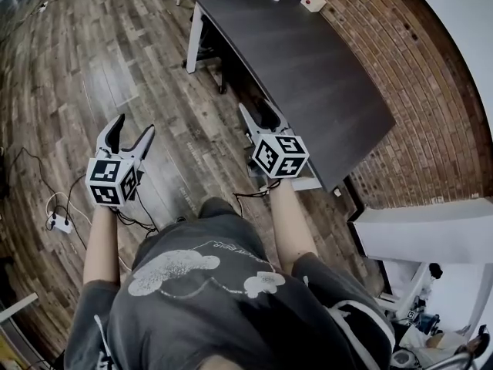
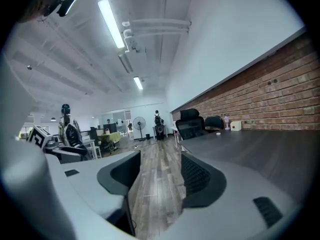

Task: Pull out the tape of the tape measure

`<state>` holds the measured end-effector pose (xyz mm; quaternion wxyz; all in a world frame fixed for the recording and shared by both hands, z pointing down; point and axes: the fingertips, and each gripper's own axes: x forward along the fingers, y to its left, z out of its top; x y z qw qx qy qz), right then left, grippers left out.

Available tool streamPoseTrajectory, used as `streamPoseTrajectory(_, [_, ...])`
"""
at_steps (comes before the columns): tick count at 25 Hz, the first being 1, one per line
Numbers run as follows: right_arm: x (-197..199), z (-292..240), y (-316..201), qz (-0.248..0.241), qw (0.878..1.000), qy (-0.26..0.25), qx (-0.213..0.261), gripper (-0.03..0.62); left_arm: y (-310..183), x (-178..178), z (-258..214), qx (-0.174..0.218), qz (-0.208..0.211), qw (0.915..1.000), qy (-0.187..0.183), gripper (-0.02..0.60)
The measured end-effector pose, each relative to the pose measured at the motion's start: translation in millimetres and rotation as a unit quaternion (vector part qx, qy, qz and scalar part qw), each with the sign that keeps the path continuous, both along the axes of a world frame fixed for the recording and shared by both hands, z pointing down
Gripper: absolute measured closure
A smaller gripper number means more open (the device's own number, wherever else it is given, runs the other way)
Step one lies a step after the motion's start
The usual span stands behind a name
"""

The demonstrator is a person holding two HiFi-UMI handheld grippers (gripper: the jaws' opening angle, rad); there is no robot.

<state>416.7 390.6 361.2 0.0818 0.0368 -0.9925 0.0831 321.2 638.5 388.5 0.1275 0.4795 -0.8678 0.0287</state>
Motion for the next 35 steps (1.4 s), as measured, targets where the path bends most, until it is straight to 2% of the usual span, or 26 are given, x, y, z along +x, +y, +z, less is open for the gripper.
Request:
streamPoseTrajectory(2, [-8.7,0.1,1.4,-0.008,1.000,-0.001,-0.005,0.306,2.5,-8.6,1.9,0.010,-0.003,0.9999,0.006,0.235])
streamPoseTrajectory(4, [-16.4,2.6,-3.2,-0.008,1.000,0.002,-0.008,0.291,3.5,-17.2,5.8,0.013,-0.007,0.9998,0.010,0.217])
streamPoseTrajectory(10, [-55.5,14.6,-41.3,0.026,1.000,0.013,-0.008,0.270,-1.5,-60.3,18.5,0.014,-0.030,0.9990,0.029,0.206])
streamPoseTrajectory(15, [-112.0,30.9,-89.5,0.031,0.999,0.039,-0.016,0.269,-30.3,-116.8,13.4,0.018,-0.047,0.9985,0.021,0.206])
streamPoseTrajectory(19, [-163.7,40.3,-139.2,0.045,0.998,0.048,-0.015,0.269,-75.3,-166.4,13.4,0.018,-0.046,0.9985,0.025,0.206])
streamPoseTrajectory(25, [-238.8,64.2,-227.9,0.051,0.995,0.074,-0.039,0.269,-164.7,-242.8,26.0,0.010,-0.047,0.9971,0.059,0.206])
streamPoseTrajectory(31, [-308.6,67.3,-314.9,0.057,0.994,0.079,-0.043,0.269,-251.3,-316.7,17.9,-0.006,-0.034,0.9981,0.051,0.206])
streamPoseTrajectory(35, [-338.6,70.1,-357.2,0.067,0.994,0.073,-0.053,0.270,-298.9,-354.0,20.4,-0.018,-0.022,0.9984,0.048,0.206])
